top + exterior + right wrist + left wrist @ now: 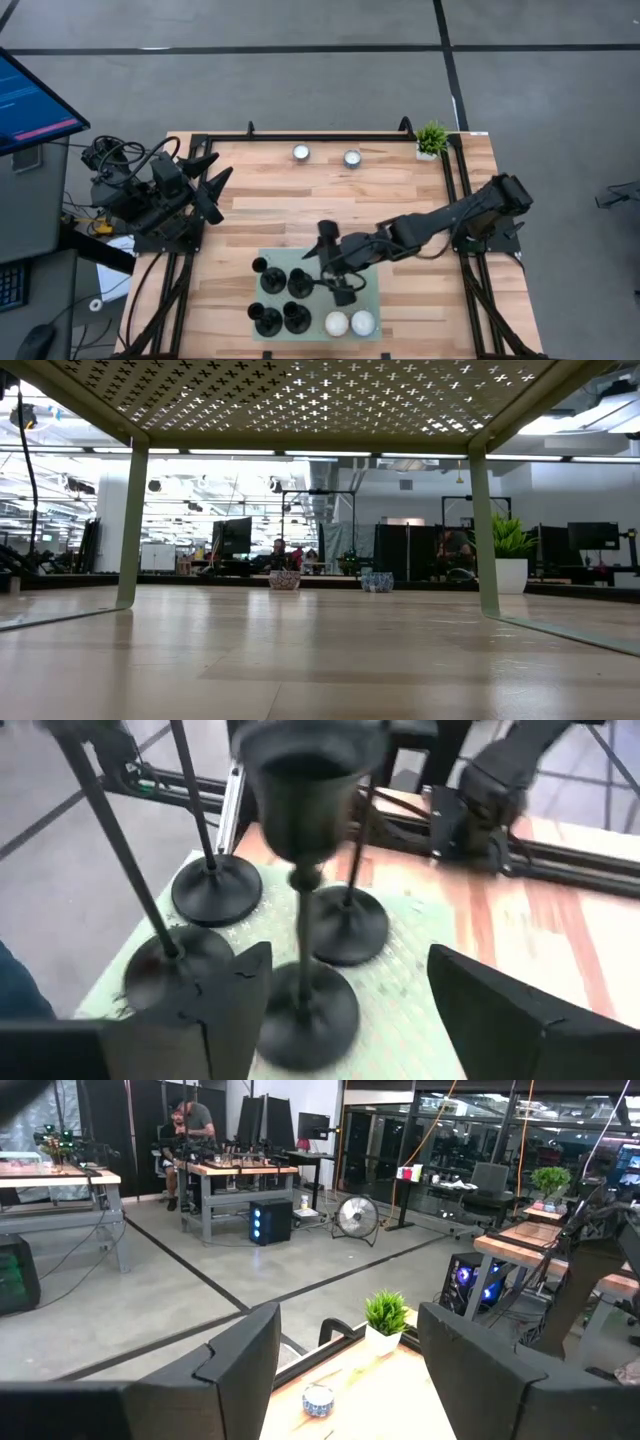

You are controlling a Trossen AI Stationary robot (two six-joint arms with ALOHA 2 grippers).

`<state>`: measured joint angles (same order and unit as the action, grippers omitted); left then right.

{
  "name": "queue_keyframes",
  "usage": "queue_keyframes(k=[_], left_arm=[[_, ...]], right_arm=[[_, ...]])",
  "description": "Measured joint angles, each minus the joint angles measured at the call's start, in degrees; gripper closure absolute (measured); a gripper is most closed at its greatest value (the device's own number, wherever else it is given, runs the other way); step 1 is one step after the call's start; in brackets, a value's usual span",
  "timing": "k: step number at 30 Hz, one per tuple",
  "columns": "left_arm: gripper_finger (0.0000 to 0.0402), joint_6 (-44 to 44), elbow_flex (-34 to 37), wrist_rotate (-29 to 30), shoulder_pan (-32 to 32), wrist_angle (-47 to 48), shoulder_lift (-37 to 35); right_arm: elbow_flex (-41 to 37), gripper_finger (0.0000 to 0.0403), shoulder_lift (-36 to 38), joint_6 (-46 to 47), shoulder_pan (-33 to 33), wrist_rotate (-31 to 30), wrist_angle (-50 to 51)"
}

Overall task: Stock candles on shelf
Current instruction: Put the blue scented candle on the shelf

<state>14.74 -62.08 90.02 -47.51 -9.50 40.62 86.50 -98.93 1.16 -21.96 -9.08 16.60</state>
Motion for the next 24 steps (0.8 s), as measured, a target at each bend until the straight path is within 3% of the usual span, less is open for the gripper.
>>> queue_keyframes(k=[6,12,15,22,24], left_arm=[[0.0164,0.0,0.0,0.0,0.0,0.0,0.0],[0.0164,-0.1,0.0,-0.2,0.0,0.0,0.0],[0.0164,-0.2,0.0,-0.4,0.0,-0.2,0.0],[0.0164,-0.2,0.0,-0.5,0.0,-0.9,0.0],[0.0164,-0.5,0.0,-0.5,0.0,-1.1,0.0]], right_arm=[[0.0,0.0134,9.2,3.5,0.3,-3.4,16.9],[0.0,0.0134,19.1,6.9,3.9,-19.0,29.8],[0.0,0.0133,22.8,7.5,7.3,-24.0,34.3],[0.0,0.0125,26.8,3.7,20.3,-23.9,38.2],[0.0,0.0113,26.1,-0.5,24.9,-20.8,35.9]])
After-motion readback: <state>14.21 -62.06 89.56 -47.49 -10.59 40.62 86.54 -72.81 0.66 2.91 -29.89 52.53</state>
